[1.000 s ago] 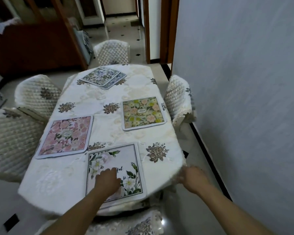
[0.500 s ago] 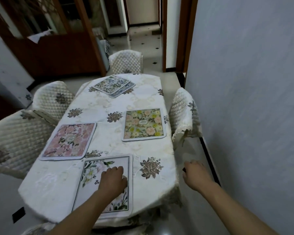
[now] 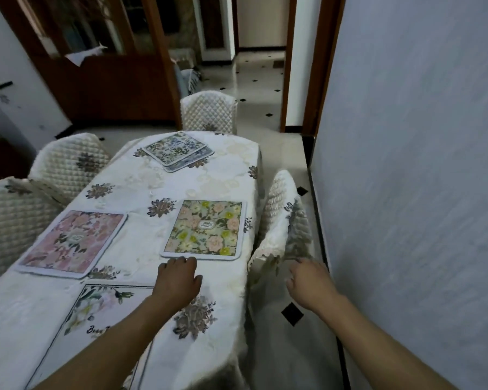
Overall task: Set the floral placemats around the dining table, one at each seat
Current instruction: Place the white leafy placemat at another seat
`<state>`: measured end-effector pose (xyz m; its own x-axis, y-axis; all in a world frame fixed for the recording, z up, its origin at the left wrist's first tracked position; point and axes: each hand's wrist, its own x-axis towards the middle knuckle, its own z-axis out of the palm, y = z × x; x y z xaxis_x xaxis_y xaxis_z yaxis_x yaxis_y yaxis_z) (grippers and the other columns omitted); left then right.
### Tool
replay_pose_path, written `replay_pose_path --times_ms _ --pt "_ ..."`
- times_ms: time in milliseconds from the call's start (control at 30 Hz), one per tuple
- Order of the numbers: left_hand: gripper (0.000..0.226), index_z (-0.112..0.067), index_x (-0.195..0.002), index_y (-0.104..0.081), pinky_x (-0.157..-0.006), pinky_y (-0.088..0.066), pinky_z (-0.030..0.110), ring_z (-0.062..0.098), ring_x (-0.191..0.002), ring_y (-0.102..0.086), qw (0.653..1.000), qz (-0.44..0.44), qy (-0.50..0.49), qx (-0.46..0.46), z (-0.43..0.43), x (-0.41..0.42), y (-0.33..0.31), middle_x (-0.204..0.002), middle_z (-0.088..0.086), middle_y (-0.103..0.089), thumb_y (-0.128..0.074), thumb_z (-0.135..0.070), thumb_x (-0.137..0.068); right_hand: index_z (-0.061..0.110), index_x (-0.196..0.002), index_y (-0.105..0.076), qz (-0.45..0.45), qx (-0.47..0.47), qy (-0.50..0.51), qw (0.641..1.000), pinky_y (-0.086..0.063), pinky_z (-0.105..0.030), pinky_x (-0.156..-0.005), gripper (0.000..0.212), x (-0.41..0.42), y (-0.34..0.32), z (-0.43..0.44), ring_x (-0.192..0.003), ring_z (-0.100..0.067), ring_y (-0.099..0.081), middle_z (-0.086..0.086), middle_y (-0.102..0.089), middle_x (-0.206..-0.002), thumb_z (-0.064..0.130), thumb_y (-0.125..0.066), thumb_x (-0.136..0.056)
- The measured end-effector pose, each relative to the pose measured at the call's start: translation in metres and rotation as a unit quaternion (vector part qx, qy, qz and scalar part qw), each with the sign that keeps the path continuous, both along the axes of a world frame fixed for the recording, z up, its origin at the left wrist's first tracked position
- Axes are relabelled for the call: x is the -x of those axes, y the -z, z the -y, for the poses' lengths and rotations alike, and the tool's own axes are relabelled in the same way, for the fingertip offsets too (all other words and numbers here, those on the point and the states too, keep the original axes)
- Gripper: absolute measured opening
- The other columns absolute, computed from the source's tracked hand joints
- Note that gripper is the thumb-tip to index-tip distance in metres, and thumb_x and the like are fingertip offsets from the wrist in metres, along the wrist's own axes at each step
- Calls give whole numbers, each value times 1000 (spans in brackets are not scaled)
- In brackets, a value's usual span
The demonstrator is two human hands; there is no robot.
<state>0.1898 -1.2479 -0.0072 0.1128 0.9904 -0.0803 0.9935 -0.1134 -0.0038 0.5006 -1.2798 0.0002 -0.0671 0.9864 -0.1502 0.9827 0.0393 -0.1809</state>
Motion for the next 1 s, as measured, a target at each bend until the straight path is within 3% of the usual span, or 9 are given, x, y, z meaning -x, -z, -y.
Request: replay_pose_path --times_ms 267,467,633,733,1000 --pt "32 -19 -109 -56 -84 -41 40 30 -102 -57 997 10 -79 -10 -18 -96 -21 -105 5 -64 -52 -45 -90 15 -111 -61 6 -52 -105 993 -41 -38 -96 35 -75 -26 -87 -114 -31 -55 -11 -62 -121 38 -49 -88" --pt "30 -19 -106 -54 -82 -41 40 29 -99 -57 992 11 -128 -14 -56 -99 -21 -101 5 -63 -51 -45 -91 15 -106 -61 19 -26 -163 986 -44 -41 -91 29 -73 -15 -152 -107 -31 -57 -11 -64 -113 29 -46 -85" --pt "32 -20 -108 -53 -86 -42 41 30 -99 -58 988 29 -148 -13 -133 -102 -5 -101 5 -64 -49 -47 -91 17 -110 -54 26 3 -172 985 -40 -41 -89 30 -77 -9 -221 -104 -30 -53 -10 -59 -109 35 -44 -89" --pt "34 -20 -113 -54 -84 -43 41 30 -99 -59 989 46 -142 -7 -184 -112 8 -102 5 -64 -50 -47 -91 16 -103 -53 45 1 -171 984 -39 -39 -83 25 -90 -10 -271 -96 -30 -56 -9 -59 -103 35 -45 -90" --pt "31 -23 -111 -53 -87 -41 42 27 -101 -58 980 68 -185 23 -247 -120 23 -107 3 -64 -46 -46 -91 18 -105 -52 44 4 -190 981 -40 -39 -83 26 -87 -1 -382 -97 -29 -55 -8 -58 -103 39 -46 -90"
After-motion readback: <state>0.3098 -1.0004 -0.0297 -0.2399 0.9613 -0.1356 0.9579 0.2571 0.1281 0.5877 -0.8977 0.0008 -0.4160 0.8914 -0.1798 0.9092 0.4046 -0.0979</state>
